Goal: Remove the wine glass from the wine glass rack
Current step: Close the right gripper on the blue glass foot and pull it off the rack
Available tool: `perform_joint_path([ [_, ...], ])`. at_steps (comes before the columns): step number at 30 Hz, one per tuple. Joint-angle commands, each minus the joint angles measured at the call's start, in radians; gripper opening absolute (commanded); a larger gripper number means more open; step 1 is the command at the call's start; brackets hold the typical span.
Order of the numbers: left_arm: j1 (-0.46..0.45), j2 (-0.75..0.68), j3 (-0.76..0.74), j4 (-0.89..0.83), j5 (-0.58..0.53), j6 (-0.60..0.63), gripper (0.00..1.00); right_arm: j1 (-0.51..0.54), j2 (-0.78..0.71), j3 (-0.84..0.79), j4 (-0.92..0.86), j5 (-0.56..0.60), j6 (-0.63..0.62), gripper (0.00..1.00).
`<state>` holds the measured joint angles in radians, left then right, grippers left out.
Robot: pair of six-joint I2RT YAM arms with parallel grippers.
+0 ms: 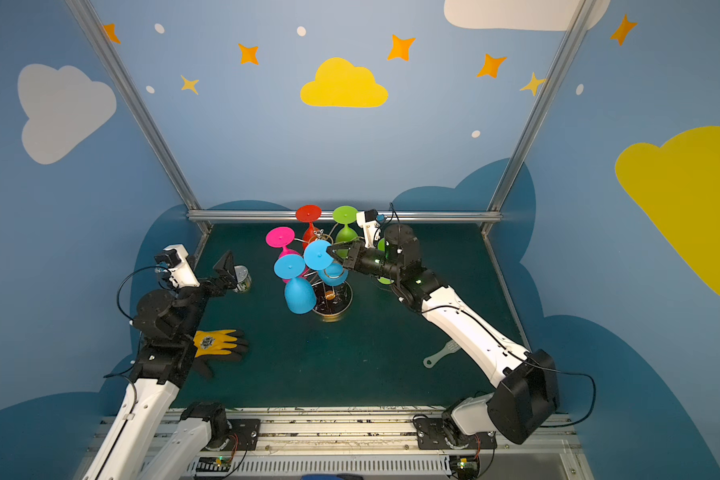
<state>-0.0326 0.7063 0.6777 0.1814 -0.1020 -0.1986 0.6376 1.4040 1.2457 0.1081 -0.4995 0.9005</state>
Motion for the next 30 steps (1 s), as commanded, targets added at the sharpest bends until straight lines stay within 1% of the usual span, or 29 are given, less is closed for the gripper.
perform_joint_path([
  [1,0.007,-0.010,-0.006,0.020,-0.001,0.002,0.99,-0.004,-0.006,0.021,0.067,0.004,-0.009,0.00],
  [10,0.007,-0.008,-0.006,0.020,-0.001,0.003,0.99,0.005,-0.031,0.000,0.016,-0.030,-0.038,0.00],
  [19,0.007,-0.004,-0.007,0.020,-0.001,0.003,0.99,0.028,-0.067,-0.006,-0.106,-0.054,-0.126,0.00],
  [30,0.007,-0.002,-0.006,0.019,0.001,0.002,0.99,0.059,-0.099,-0.013,-0.238,-0.045,-0.226,0.00],
])
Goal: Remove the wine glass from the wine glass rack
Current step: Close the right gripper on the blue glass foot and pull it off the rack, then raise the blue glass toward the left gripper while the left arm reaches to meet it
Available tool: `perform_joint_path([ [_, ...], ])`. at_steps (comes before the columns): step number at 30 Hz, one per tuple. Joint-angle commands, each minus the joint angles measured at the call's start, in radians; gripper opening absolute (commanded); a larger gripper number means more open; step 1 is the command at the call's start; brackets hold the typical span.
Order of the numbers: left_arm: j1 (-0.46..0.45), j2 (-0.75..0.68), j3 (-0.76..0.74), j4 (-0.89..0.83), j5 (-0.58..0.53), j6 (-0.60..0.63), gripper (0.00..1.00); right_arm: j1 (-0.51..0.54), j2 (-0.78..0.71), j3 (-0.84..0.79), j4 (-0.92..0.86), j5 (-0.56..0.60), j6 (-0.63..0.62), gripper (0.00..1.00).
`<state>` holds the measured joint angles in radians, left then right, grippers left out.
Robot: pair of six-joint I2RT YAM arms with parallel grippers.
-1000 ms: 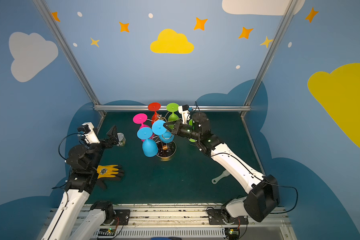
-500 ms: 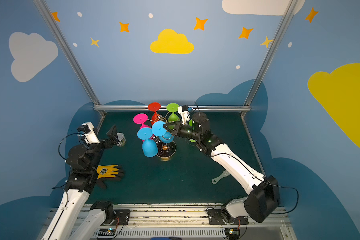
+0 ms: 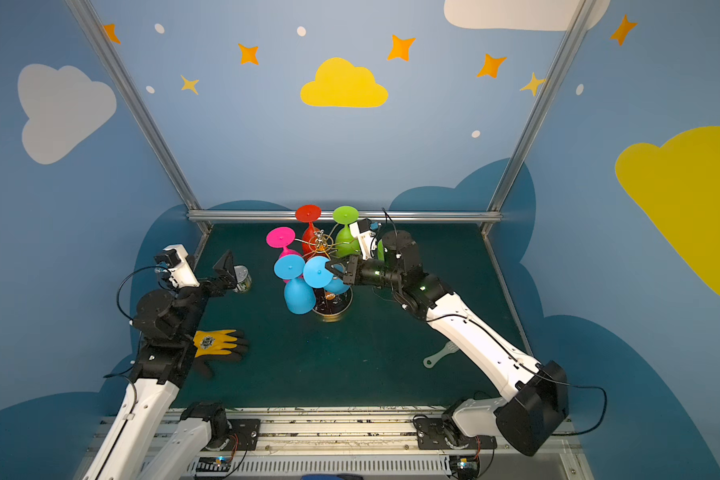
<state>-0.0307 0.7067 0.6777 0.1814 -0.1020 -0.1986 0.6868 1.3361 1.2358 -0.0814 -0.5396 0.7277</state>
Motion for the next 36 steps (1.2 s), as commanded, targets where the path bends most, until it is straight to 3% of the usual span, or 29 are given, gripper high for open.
perform_joint_path([
  [1,0.005,-0.003,-0.006,0.019,0.001,0.001,0.99,0.012,-0.034,-0.003,-0.060,-0.004,-0.061,0.00],
  [14,0.006,-0.022,0.002,0.007,-0.009,0.019,0.99,0.017,-0.238,-0.132,-0.149,0.083,-0.100,0.00],
  [21,0.011,-0.109,0.026,-0.025,-0.010,0.039,0.98,-0.020,-0.448,-0.231,-0.219,0.274,-0.132,0.00],
  [24,0.012,-0.127,0.082,-0.107,0.154,-0.009,0.89,-0.053,-0.504,-0.216,-0.266,0.293,-0.180,0.00],
  [30,0.011,-0.004,0.334,-0.293,0.745,-0.098,0.82,-0.076,-0.546,-0.140,-0.291,0.327,-0.303,0.00],
  [33,0.008,0.091,0.381,-0.181,1.004,-0.276,0.80,-0.076,-0.524,-0.046,-0.321,0.324,-0.393,0.00],
  [36,-0.022,0.175,0.399,-0.017,1.108,-0.447,0.73,-0.075,-0.493,0.030,-0.316,0.282,-0.456,0.00],
])
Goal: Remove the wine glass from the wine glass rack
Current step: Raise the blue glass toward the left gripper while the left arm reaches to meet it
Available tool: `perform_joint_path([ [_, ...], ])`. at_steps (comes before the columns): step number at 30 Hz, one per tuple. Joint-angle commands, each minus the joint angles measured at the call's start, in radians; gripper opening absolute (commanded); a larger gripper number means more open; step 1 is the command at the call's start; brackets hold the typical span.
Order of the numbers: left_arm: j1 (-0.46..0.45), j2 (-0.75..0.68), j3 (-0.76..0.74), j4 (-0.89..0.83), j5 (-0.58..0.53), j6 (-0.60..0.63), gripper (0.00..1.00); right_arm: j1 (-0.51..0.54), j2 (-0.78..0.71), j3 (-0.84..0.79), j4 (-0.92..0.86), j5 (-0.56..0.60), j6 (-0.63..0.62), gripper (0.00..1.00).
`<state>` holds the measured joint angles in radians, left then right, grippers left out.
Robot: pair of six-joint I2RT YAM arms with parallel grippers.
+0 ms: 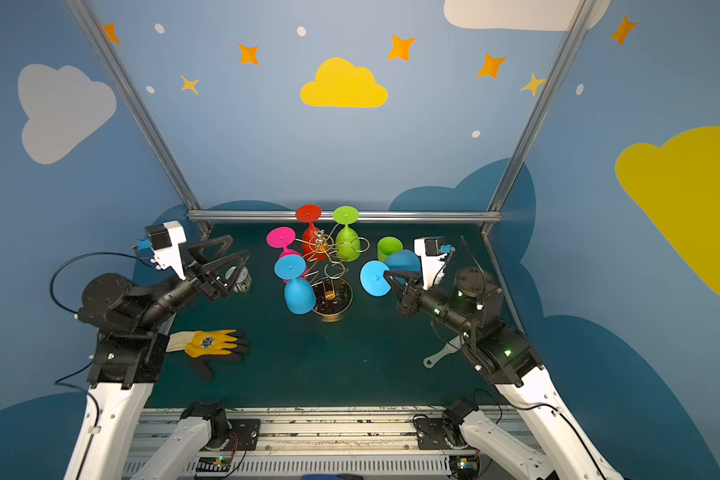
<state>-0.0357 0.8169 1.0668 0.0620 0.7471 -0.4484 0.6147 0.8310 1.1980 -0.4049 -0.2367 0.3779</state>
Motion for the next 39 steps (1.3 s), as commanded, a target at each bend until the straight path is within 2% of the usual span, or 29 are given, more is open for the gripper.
perform_joint_path([
  [1,-0.038,0.083,0.027,0.111,0.264,-0.207,0.72,-0.003,0.022,0.086,0.016,-0.042,-0.124,0.00],
  [8,-0.255,0.176,0.131,0.022,0.207,-0.085,0.69,0.001,0.152,0.223,0.025,-0.169,-0.162,0.00],
  [17,-0.433,0.299,0.196,0.042,0.157,-0.063,0.66,0.029,0.234,0.244,0.148,-0.301,-0.115,0.00],
  [28,-0.472,0.331,0.221,0.002,0.108,-0.016,0.65,0.066,0.234,0.205,0.194,-0.332,-0.082,0.00],
  [32,-0.477,0.332,0.212,0.032,0.110,-0.035,0.64,0.081,0.237,0.189,0.210,-0.331,-0.073,0.00],
  [35,-0.486,0.338,0.207,0.043,0.112,-0.043,0.59,0.094,0.245,0.180,0.220,-0.329,-0.068,0.00],
  [39,-0.496,0.344,0.201,0.056,0.112,-0.050,0.42,0.107,0.254,0.176,0.226,-0.317,-0.072,0.00],
])
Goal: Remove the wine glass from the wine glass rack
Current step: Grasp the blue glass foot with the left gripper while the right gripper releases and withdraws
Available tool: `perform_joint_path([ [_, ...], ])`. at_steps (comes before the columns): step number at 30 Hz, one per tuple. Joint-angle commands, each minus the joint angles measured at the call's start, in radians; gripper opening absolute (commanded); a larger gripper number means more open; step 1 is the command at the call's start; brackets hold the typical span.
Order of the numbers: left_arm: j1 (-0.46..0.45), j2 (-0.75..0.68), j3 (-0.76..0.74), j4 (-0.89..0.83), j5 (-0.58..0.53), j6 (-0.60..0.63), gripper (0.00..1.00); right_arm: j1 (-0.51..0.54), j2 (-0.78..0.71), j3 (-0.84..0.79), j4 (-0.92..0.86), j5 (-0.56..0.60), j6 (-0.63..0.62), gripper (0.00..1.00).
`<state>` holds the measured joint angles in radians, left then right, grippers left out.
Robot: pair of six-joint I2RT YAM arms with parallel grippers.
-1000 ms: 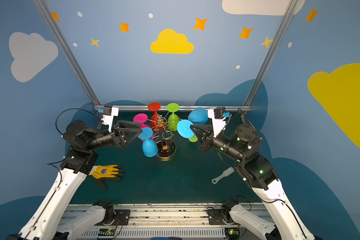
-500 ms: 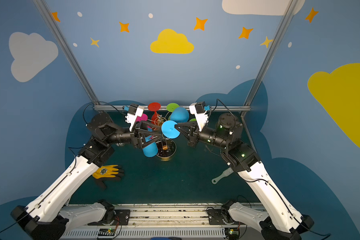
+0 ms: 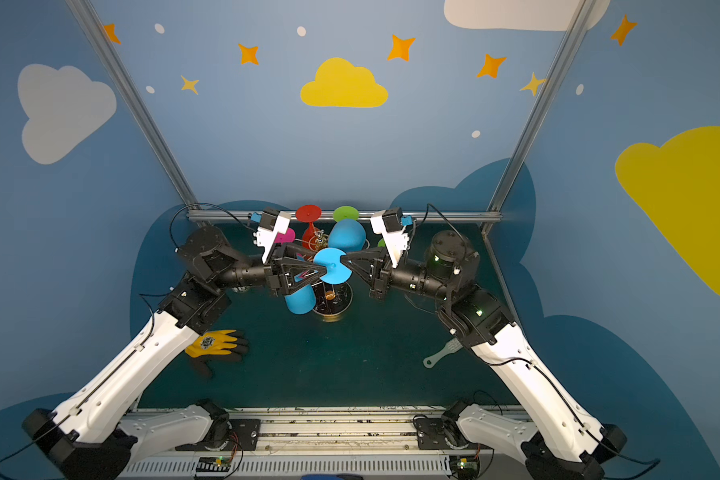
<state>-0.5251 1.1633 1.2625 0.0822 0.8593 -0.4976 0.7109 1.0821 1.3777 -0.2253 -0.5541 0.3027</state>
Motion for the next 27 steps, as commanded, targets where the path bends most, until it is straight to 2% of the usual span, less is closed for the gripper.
perform_joint_path([
  [1,-0.009,-0.002,0.003,0.044,0.000,-0.004,0.38,0.012,0.005,-0.004,0.047,0.003,0.001,0.00],
  [9,-0.015,-0.001,-0.017,0.116,-0.001,-0.073,0.09,0.021,-0.003,-0.016,0.042,0.021,0.003,0.00],
  [11,-0.016,-0.007,-0.018,0.122,-0.016,-0.089,0.03,0.020,-0.027,-0.029,0.036,0.051,-0.006,0.14],
  [14,-0.015,-0.017,-0.025,0.142,-0.039,-0.111,0.03,0.020,-0.065,-0.041,0.009,0.113,-0.033,0.28],
  [18,-0.015,-0.031,-0.020,0.149,-0.088,-0.147,0.03,0.018,-0.129,-0.081,-0.019,0.211,-0.089,0.56],
  [23,-0.014,-0.053,-0.010,0.120,-0.182,-0.196,0.03,0.016,-0.255,-0.239,0.071,0.351,-0.199,0.71],
  [27,-0.013,-0.058,0.003,0.091,-0.234,-0.245,0.03,0.016,-0.319,-0.382,0.230,0.378,-0.323,0.81],
])
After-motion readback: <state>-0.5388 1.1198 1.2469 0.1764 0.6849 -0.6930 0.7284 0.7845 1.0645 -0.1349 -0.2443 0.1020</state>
